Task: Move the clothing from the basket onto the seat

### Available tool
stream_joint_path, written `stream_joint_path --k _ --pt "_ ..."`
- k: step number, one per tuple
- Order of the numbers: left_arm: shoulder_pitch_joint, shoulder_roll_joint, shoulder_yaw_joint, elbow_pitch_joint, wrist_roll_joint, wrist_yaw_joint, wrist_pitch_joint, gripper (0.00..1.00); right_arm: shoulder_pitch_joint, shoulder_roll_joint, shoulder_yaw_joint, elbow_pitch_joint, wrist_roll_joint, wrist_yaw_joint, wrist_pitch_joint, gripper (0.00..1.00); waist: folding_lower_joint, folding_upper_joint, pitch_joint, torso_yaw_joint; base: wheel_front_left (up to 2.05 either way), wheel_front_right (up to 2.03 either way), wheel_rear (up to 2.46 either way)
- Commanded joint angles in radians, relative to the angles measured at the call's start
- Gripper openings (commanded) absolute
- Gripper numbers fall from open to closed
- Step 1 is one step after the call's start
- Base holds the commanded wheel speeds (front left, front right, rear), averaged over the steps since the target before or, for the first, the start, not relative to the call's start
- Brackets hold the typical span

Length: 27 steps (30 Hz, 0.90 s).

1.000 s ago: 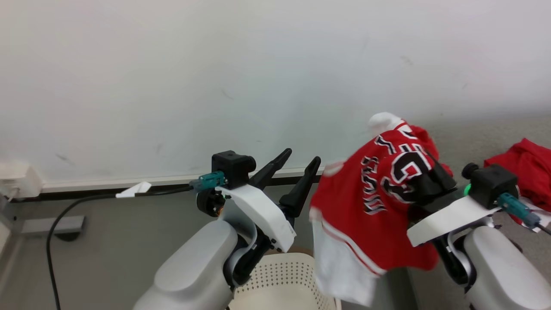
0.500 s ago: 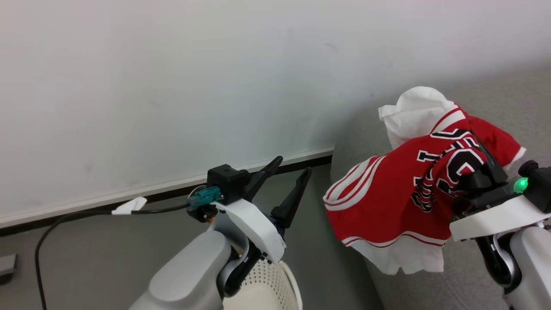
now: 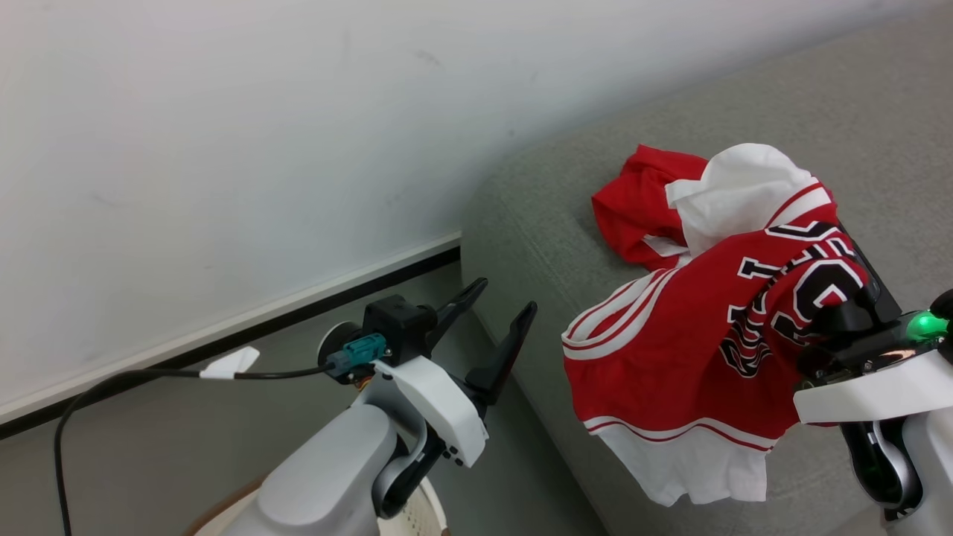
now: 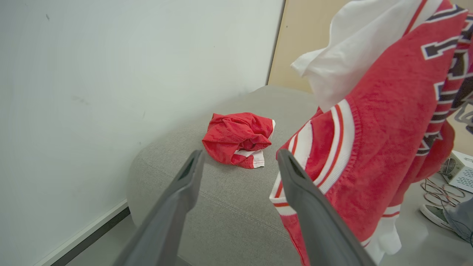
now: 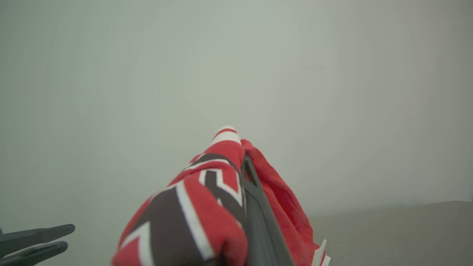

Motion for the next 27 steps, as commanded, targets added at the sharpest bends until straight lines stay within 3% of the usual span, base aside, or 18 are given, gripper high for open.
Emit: stream_joint_path --k 1,13,21,27 --pt "-0.003 0.010 0.002 0.005 0.016 0.004 -0.006 1.00 0.015 0.001 -0.010 -0.013 0.009 -0.002 0.000 0.00 0.0000 -0.0001 0.023 -0.027 0.00 0.00 0.00" --pt "-0.022 0.005 -0.007 0.012 0.059 -0.004 -0.007 1.00 -0.039 -0.014 -0.053 -0.046 0.056 -0.002 0.000 0.00 0.0000 -0.0001 0.090 -0.010 0.00 0.00 0.00" --pt "-0.060 0.010 -0.016 0.017 0.077 -0.008 -0.003 1.00 -0.176 -0.121 -0.081 0.039 0.109 -0.002 0.000 0.00 0.0000 -0.0001 0.190 0.057 0.00 0.00 0.00" --pt "-0.117 0.017 -0.022 0.001 0.097 -0.004 0.019 1.00 -0.296 -0.191 -0.118 0.168 0.150 -0.002 0.000 0.00 0.0000 -0.0001 0.297 0.120 0.00 0.00 0.00"
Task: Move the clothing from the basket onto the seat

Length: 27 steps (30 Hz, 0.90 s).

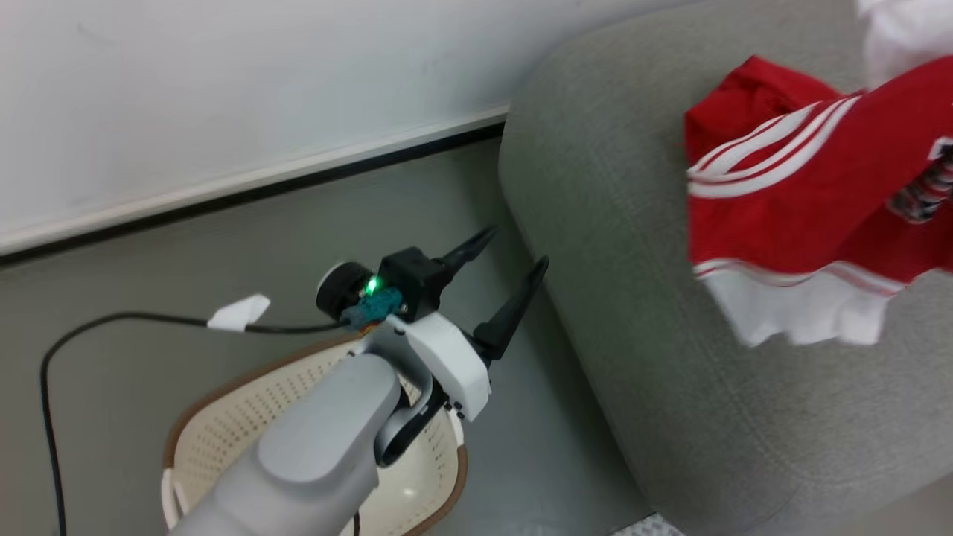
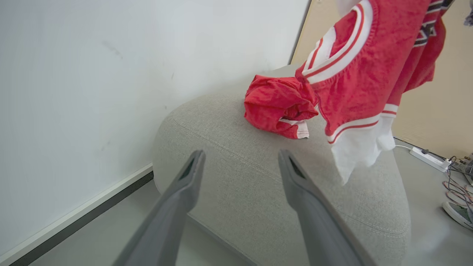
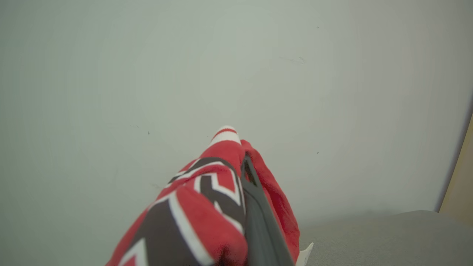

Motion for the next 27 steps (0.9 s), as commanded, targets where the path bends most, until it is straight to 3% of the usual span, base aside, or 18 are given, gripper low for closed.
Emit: stream_joint_path --k 1,8,12,17,25,26,27 --pt "-0.018 0.009 0.000 -0.006 0.014 0.002 0.003 1.00 -0.028 -0.012 -0.012 0.023 0.012 -0.002 0.000 0.00 -0.0001 -0.0001 0.067 0.051 0.00 0.00 0.00" --pt "-0.082 0.008 -0.007 -0.033 0.035 0.011 0.020 1.00 -0.161 -0.079 -0.054 0.232 0.028 -0.002 0.000 0.00 -0.0001 -0.0001 0.188 0.123 0.00 0.00 0.00" --pt "-0.106 0.010 -0.011 -0.040 0.044 0.014 0.029 1.00 -0.219 -0.100 0.009 0.385 0.020 -0.002 0.026 0.00 -0.0001 -0.0001 0.238 0.156 0.00 0.00 0.00" --pt "-0.131 0.002 -0.014 -0.045 0.050 0.018 0.029 1.00 -0.293 -0.122 0.133 0.553 0.036 -0.002 0.172 0.00 -0.0001 -0.0001 0.279 0.188 0.00 0.00 0.00" --pt "-0.144 -0.009 -0.015 -0.032 0.047 0.019 0.012 1.00 -0.330 -0.131 0.269 0.712 0.130 -0.002 0.458 0.02 -0.0001 -0.0001 0.287 0.216 0.00 0.00 0.00" --pt "-0.143 -0.010 -0.015 -0.029 0.045 0.019 0.010 1.00 -0.334 -0.131 0.276 0.722 0.142 -0.002 0.478 0.62 -0.0001 -0.0001 0.283 0.217 0.00 0.00 0.00" --pt "-0.139 -0.009 -0.014 -0.025 0.042 0.018 0.007 1.00 -0.332 -0.128 0.289 0.731 0.151 -0.002 0.503 1.00 -0.0001 -0.0001 0.277 0.217 0.00 0.00 0.00"
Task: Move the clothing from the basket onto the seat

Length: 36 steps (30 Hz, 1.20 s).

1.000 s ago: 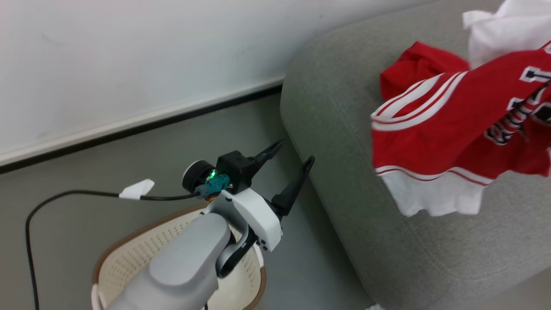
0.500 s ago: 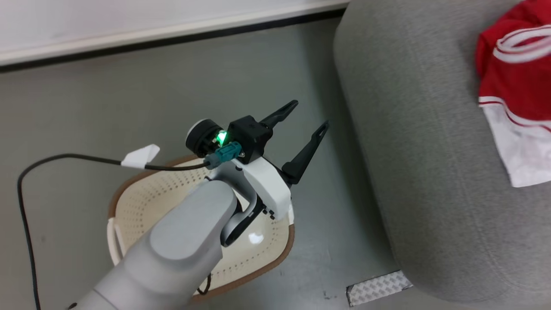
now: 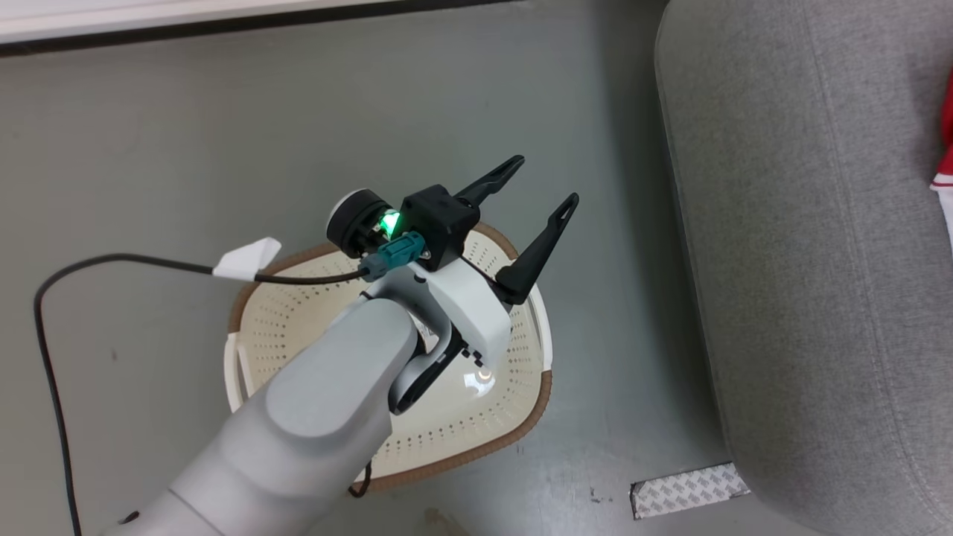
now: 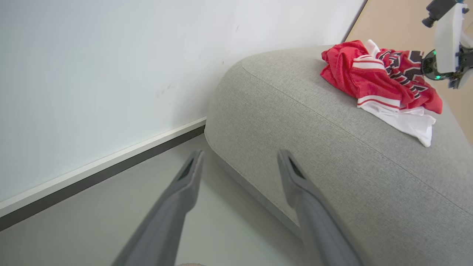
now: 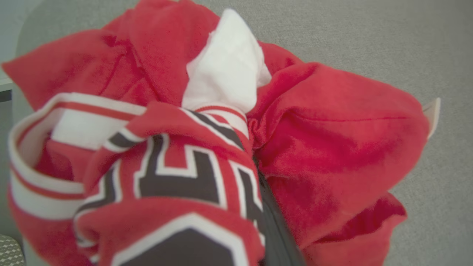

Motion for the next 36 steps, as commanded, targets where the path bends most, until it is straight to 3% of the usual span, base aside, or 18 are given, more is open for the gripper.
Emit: stream_joint_path --k 1,6,12,22,32,36 --pt "0.000 0.003 0.002 0.006 -0.002 0.000 -0.011 1.00 0.014 0.005 0.022 0.019 0.013 -0.002 0.033 1.00 -0.0002 0.0001 -0.013 -0.002 0.00 0.00 0.00" --pt "0.023 0.004 0.005 0.026 -0.015 -0.003 -0.020 1.00 -0.002 -0.010 0.067 0.021 0.035 -0.002 0.069 1.00 -0.0002 0.0001 -0.064 -0.018 0.00 0.00 0.00" --pt "0.060 0.001 0.011 0.053 -0.032 -0.009 -0.031 1.00 0.008 -0.028 0.135 0.017 0.069 -0.002 0.211 1.00 -0.0002 0.0001 -0.156 -0.047 0.00 0.00 0.00" --pt "0.169 0.014 0.044 0.077 -0.074 -0.013 -0.041 1.00 0.041 -0.116 0.247 -0.137 0.103 -0.002 0.335 1.00 -0.0002 0.0001 -0.339 -0.094 0.00 0.00 0.00" --pt "0.291 0.037 0.127 0.011 -0.092 0.012 -0.042 1.00 0.126 -0.239 0.272 -0.489 0.179 -0.002 0.184 1.00 -0.0002 0.0001 -0.484 -0.075 0.00 0.00 0.00" --pt "0.332 0.056 0.161 -0.011 -0.088 0.022 -0.041 1.00 0.166 -0.259 0.251 -0.584 0.184 -0.002 0.106 1.00 -0.0002 0.0001 -0.514 -0.059 0.00 0.00 0.00"
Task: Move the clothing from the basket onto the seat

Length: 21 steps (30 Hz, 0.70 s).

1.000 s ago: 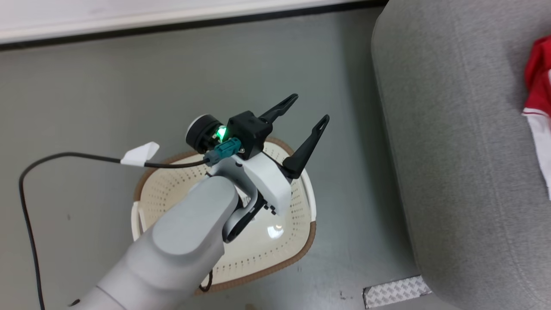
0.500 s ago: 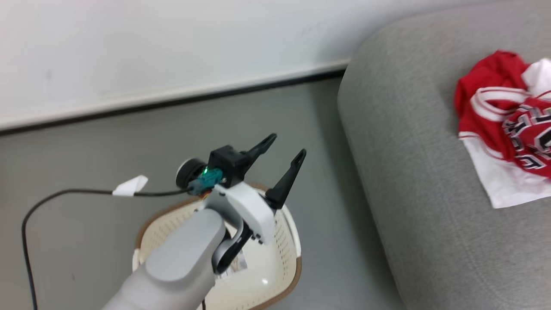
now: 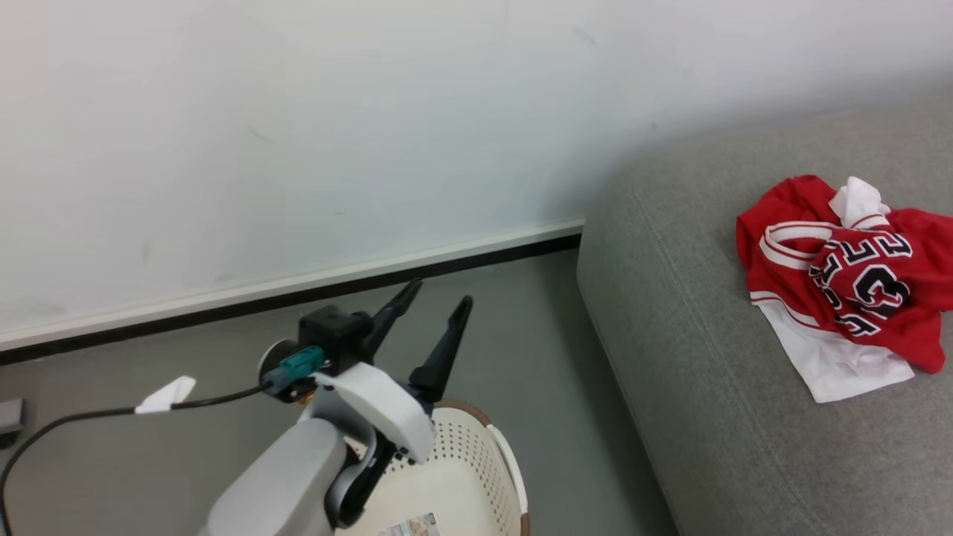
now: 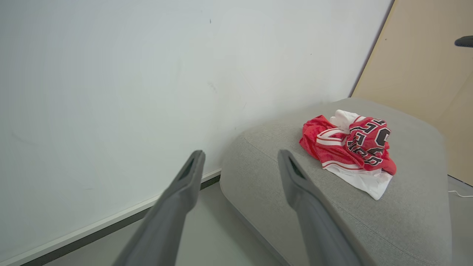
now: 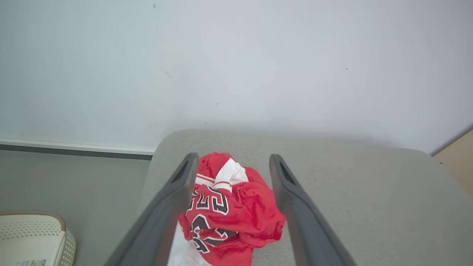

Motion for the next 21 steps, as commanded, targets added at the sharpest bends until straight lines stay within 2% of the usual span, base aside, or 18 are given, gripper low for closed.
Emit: stream_joint_path --k 1,6,12,15,21 --pt "0.020 0.012 0.009 -0.003 0.000 0.005 0.000 1.00 0.019 -0.010 -0.002 -0.012 -0.016 -0.002 -0.020 1.00 0.0004 0.0000 -0.022 0.019 0.00 0.00 0.00" --pt "0.076 0.041 0.076 -0.032 0.002 0.033 0.000 1.00 0.102 0.008 -0.047 -0.101 -0.064 -0.002 -0.169 1.00 0.0004 0.0000 -0.055 0.060 0.00 0.00 0.00" --pt "0.150 0.068 0.155 -0.059 -0.003 0.056 0.000 1.00 0.233 0.073 -0.118 -0.166 -0.124 -0.002 -0.321 1.00 0.0004 0.0000 -0.087 0.123 0.00 0.00 0.00" --pt "0.190 0.076 0.196 -0.078 -0.009 0.064 0.000 1.00 0.312 0.119 -0.168 -0.176 -0.167 -0.002 -0.385 1.00 0.0004 0.0000 -0.098 0.154 0.00 0.00 0.00" --pt "0.273 0.094 0.302 -0.108 -0.008 0.097 0.000 1.00 0.474 0.256 -0.286 -0.181 -0.287 -0.002 -0.522 1.00 0.0004 0.0000 -0.119 0.209 0.00 0.00 0.00"
